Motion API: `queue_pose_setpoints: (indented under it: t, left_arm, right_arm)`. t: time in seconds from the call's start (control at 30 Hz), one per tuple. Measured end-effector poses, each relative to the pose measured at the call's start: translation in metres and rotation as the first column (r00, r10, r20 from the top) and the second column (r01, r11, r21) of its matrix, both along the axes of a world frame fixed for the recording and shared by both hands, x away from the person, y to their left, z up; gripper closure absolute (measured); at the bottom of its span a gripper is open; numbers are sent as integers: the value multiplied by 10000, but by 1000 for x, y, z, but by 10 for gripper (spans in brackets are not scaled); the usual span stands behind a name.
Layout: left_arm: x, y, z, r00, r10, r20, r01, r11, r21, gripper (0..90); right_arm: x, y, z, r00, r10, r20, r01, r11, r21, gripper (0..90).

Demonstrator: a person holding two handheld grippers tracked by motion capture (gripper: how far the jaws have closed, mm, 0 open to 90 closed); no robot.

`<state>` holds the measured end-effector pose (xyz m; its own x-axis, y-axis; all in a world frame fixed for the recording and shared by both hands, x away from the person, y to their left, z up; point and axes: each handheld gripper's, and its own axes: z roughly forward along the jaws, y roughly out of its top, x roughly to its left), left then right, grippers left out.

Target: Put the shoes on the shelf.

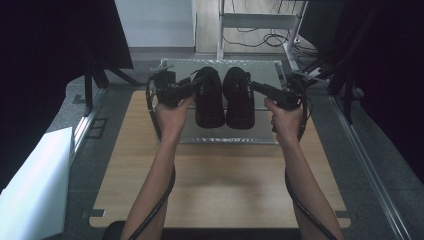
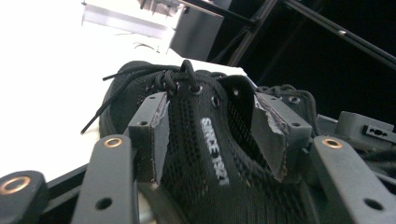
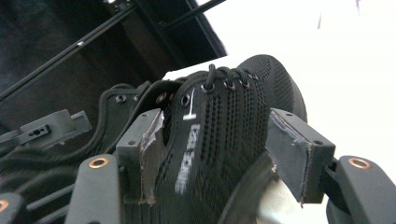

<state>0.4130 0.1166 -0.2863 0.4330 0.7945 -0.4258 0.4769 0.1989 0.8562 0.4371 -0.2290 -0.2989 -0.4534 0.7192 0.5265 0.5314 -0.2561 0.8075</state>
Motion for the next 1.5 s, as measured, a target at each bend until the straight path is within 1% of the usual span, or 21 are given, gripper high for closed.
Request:
queue_pose_setpoints:
  t: [0.1, 0.13, 0.17, 0.2, 0.27, 0.3, 0.33, 0.4, 0.47, 0.57, 0.63, 0.77, 0.9, 0.97, 1.0, 1.17, 1.23, 1.3, 1.37, 1.47, 1.5]
  left_arm:
    - [-12, 5, -2, 9993, -323, 162, 321, 9995, 80, 521]
    - [-19, 7, -4, 9987, -435, 280, 430, 9989, 195, 541]
    - [-22, 7, -5, 9982, -516, 310, 508, 9984, 260, 582]
    - [-25, 8, -7, 9974, -633, 338, 621, 9975, 346, 582]
    - [-37, 9, -12, 9956, -816, 460, 788, 9952, 586, 628]
    - [-42, 9, -15, 9945, -923, 505, 888, 9937, 685, 688]
    - [-46, 10, -17, 9938, -966, 548, 923, 9928, 762, 688]
    - [-55, 12, -22, 9928, -1043, 594, 989, 9912, 878, 736]
    - [-65, 14, -29, 9919, -1054, 703, 983, 9904, 973, 785]
    - [-77, 16, -38, 9899, -1209, 744, 1129, 9881, 1041, 857]
    - [-86, 15, -44, 9882, -1302, 802, 1200, 9853, 1219, 892]
    - [-99, 9, -56, 9832, -1670, 741, 1562, 9788, 1325, 895]
    - [-102, -1, -65, 9783, -1956, 684, 1836, 9712, 1518, 895]
    - [-101, -5, -66, 9766, -2045, 660, 1928, 9695, 1512, 895]
    - [-100, -7, -66, 9757, -2092, 656, 1966, 9674, 1599, 895]
    - [-92, -16, -67, 9721, -2264, 617, 2140, 9632, 1623, 894]
    - [-89, -18, -69, 9717, -2280, 612, 2162, 9636, 1572, 895]
    - [-88, -18, -68, 9719, -2265, 647, 2151, 9654, 1477, 895]
    - [-87, -18, -67, 9719, -2259, 662, 2128, 9635, 1623, 896]
    - [-85, -18, -65, 9735, -2182, 681, 2037, 9633, 1749, 896]
    - [-84, -18, -64, 9742, -2149, 693, 2006, 9645, 1718, 896]
  right_arm:
    - [-11, -10, -1, 9994, 255, 251, -258, 9996, 122, 438]
    - [-15, -13, -2, 9988, 360, 330, -363, 9993, 80, 473]
    - [-25, -17, -5, 9968, 634, 481, -627, 9979, -166, 537]
    - [-25, -17, -5, 9968, 634, 481, -627, 9979, -166, 537]
    - [-34, -19, -9, 9945, 857, 600, -823, 9950, -563, 597]
    - [-43, -20, -13, 9919, 987, 801, -922, 9924, -819, 646]
    - [-43, -20, -13, 9919, 987, 801, -922, 9924, -819, 646]
    - [-52, -21, -17, 9910, 1023, 869, -947, 9917, -875, 712]
    - [-61, -22, -22, 9877, 1200, 1003, -1117, 9902, -844, 780]
    - [-74, -20, -29, 9811, 1530, 1183, -1411, 9846, -1035, 862]
    - [-83, -19, -33, 9770, 1732, 1247, -1601, 9812, -1080, 893]
    - [-95, -16, -42, 9720, 2022, 1195, -1874, 9744, -1244, 899]
    - [-100, -8, -54, 9693, 2248, 993, -2102, 9677, -1390, 899]
    - [-101, -1, -59, 9679, 2338, 927, -2187, 9644, -1484, 899]
    - [-101, -1, -59, 9679, 2338, 927, -2187, 9644, -1484, 899]
    - [-97, 7, -60, 9659, 2402, 972, -2237, 9623, -1549, 899]
    - [-95, 10, -61, 9674, 2332, 986, -2162, 9636, -1570, 899]
    - [-93, 11, -62, 9678, 2300, 1018, -2141, 9658, -1464, 899]
    - [-93, 10, -61, 9677, 2293, 1050, -2150, 9676, -1324, 900]
    - [-91, 12, -60, 9677, 2230, 1176, -2047, 9673, -1500, 900]
    - [-90, 13, -59, 9682, 2207, 1179, -2030, 9683, -1456, 900]
